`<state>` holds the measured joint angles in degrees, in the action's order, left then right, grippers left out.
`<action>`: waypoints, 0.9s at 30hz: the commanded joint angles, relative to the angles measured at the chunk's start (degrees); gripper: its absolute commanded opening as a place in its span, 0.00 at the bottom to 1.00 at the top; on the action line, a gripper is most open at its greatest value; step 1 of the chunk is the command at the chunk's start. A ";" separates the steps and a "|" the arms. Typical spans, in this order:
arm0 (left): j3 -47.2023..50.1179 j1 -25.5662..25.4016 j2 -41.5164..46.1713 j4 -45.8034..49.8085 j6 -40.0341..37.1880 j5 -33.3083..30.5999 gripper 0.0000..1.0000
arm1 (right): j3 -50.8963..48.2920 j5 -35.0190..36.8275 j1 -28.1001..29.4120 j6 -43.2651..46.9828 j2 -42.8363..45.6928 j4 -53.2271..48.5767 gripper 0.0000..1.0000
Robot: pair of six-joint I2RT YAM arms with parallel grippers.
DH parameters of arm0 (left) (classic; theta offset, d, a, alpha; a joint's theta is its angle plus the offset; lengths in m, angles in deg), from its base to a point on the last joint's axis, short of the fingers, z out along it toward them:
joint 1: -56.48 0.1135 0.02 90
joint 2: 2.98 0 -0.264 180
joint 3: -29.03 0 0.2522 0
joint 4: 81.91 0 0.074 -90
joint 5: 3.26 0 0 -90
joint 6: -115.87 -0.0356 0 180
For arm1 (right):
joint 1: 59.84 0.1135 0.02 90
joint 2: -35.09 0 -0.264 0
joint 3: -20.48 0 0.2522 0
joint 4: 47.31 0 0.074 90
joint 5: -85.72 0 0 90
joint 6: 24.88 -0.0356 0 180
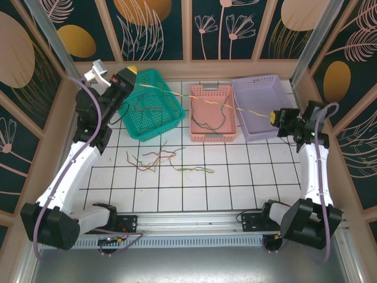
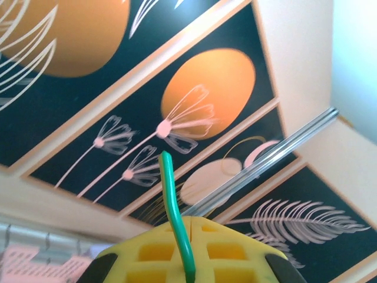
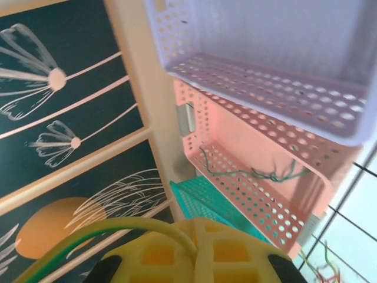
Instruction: Untangle the cables
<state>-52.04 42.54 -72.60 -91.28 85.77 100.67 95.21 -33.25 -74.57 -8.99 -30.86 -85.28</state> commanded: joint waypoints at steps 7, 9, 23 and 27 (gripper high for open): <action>-14.33 -0.30 -4.43 -3.78 3.29 1.20 0.00 | 9.45 12.07 3.01 19.14 3.83 -6.83 0.59; -17.04 -0.31 -5.64 -1.92 2.91 1.79 0.00 | 11.14 10.89 4.44 26.36 4.60 -2.62 0.60; -29.42 -0.39 -12.51 9.68 2.59 8.91 0.00 | 29.50 6.86 45.58 75.30 -9.53 4.38 0.74; -29.45 -0.48 -12.27 10.86 2.09 8.82 0.00 | 36.09 10.75 51.61 80.61 -16.69 0.26 0.76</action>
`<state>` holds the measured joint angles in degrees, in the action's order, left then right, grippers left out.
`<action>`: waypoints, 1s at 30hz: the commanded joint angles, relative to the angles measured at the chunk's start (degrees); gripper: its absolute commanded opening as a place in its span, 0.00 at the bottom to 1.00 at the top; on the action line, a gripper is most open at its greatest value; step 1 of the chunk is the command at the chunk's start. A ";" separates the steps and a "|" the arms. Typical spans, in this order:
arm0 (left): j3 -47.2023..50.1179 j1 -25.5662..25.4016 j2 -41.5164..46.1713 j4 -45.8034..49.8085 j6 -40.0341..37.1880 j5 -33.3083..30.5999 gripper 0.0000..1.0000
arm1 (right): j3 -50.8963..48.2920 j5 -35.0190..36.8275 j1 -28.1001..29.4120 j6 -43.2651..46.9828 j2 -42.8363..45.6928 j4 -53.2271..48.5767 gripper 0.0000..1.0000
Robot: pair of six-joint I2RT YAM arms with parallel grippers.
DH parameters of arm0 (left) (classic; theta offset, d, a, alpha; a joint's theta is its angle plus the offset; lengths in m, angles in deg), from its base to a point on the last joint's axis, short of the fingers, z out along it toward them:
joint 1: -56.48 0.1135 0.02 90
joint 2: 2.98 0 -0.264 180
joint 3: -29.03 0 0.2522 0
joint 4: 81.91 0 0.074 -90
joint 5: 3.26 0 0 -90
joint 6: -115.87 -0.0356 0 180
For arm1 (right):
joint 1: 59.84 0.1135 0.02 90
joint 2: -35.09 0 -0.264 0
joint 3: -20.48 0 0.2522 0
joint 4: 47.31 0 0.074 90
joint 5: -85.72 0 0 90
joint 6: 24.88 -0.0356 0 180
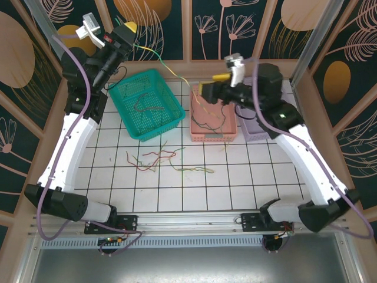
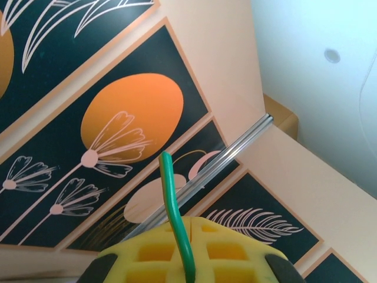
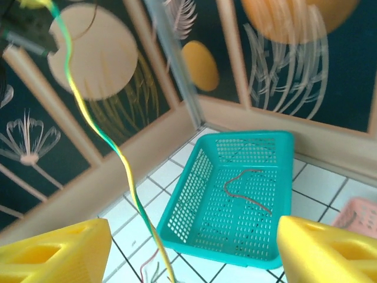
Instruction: Untangle the cables
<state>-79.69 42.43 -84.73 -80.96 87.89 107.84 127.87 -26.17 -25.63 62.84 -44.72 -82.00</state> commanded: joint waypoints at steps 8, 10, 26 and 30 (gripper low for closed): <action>-1.29 -0.38 0.65 2.71 -1.28 1.14 0.00 | 3.65 1.14 4.72 6.77 -6.69 0.55 0.69; -1.20 -0.38 0.72 2.54 -1.18 1.13 0.00 | 2.47 1.28 5.23 6.44 -6.54 0.93 0.61; -1.61 -0.38 0.41 4.47 -1.76 -0.54 0.00 | 1.52 5.07 5.51 1.92 -4.21 2.18 0.00; -3.09 -0.42 -0.36 4.49 -0.61 -0.20 0.00 | -1.30 2.70 5.60 1.72 -3.77 0.32 0.12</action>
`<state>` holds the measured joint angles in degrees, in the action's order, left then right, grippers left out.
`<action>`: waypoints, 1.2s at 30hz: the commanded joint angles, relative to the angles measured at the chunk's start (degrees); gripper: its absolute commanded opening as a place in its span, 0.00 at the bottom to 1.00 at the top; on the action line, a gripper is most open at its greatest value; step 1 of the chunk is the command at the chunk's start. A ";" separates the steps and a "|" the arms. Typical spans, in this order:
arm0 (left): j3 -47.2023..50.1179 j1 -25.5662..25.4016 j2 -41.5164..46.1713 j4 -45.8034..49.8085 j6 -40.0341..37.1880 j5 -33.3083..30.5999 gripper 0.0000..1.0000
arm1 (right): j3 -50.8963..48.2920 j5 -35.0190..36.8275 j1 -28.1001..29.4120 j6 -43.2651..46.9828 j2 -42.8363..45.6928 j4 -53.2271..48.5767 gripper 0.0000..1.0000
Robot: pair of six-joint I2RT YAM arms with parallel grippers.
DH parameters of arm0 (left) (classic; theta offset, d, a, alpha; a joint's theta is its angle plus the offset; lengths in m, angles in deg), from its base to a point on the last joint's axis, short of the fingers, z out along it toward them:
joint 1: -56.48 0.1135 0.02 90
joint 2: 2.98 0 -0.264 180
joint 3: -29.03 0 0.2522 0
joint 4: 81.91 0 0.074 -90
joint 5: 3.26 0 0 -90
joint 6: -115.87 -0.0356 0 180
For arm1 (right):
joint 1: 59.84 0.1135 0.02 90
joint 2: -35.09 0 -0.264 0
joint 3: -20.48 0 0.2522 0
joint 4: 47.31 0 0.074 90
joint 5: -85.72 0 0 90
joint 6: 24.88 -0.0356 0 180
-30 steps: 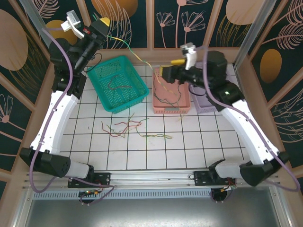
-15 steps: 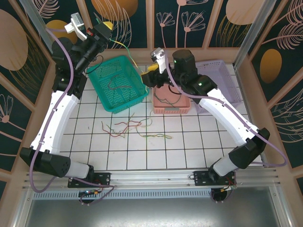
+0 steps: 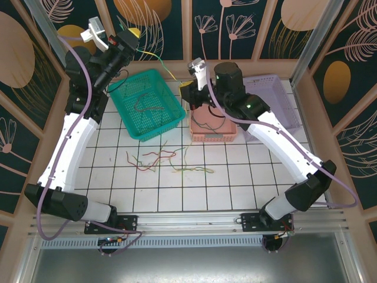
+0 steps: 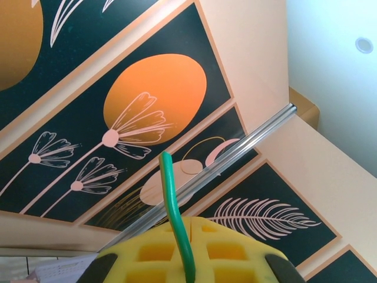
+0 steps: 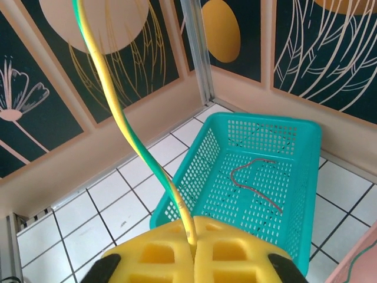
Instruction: Untangle the cables
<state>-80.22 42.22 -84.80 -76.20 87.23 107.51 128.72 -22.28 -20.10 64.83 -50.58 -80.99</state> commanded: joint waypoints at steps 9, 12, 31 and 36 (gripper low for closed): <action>-3.51 -0.17 -0.54 0.42 0.87 1.55 0.00 | -9.05 3.50 3.43 -3.36 0.24 7.18 0.31; -2.80 -0.14 0.08 1.21 0.20 1.21 0.00 | -8.46 5.64 3.67 -4.05 -0.41 8.23 0.14; 6.52 -0.06 8.28 23.57 -7.29 -20.01 0.84 | -2.46 7.77 -15.23 -8.98 9.38 2.07 0.00; 8.20 -0.07 10.02 22.10 -7.38 -20.33 0.85 | 1.95 9.23 -23.18 -7.56 6.30 1.64 0.00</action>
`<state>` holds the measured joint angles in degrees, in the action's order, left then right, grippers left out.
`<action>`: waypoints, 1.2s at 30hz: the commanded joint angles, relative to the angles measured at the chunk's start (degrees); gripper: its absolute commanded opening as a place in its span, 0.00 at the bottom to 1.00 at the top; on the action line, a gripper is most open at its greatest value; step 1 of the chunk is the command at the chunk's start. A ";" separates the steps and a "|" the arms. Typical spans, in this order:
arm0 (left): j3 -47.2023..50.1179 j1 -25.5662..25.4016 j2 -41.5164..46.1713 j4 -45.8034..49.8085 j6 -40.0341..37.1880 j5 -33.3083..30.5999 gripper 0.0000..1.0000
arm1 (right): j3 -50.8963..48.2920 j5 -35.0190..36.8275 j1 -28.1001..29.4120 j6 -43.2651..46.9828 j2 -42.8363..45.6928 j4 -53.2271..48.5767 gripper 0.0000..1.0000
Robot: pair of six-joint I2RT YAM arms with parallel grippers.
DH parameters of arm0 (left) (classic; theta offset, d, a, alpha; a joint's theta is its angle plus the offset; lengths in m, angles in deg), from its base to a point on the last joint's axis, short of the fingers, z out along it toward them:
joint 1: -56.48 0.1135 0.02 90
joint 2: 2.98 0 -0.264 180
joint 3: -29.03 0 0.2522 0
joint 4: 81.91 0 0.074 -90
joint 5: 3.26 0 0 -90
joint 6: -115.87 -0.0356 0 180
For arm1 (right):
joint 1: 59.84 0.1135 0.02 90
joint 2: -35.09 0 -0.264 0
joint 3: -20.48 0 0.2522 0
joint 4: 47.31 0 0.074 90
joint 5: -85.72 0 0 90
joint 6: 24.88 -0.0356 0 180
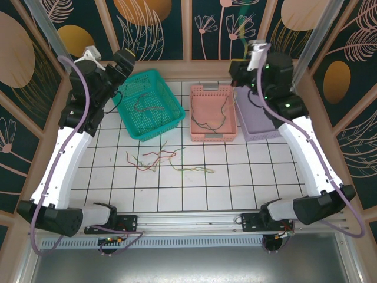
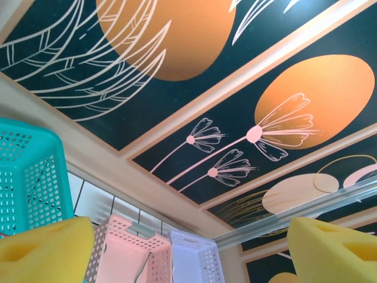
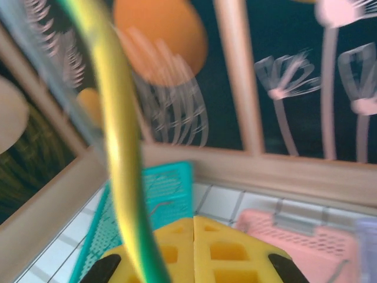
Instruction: Untangle the cables
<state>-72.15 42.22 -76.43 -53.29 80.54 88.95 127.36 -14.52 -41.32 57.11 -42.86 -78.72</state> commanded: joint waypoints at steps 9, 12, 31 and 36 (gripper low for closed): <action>5.96 -0.44 3.68 -4.71 2.97 4.87 0.75 | 5.17 9.31 -10.62 4.57 -8.24 7.87 0.00; 8.02 -0.96 4.95 -5.23 3.33 5.33 0.73 | 3.80 9.88 -13.11 6.34 -10.14 12.01 0.00; 18.07 -4.82 8.78 -8.92 7.02 5.88 0.64 | -25.08 9.74 -19.05 -2.66 -10.58 5.61 0.00; 18.34 -4.83 8.18 -9.91 7.21 6.70 0.63 | -23.55 8.76 -19.64 -4.16 -12.58 -6.81 0.00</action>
<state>-54.36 37.69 -68.84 -59.91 87.27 94.33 102.43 -4.51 -60.58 54.99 -56.44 -77.41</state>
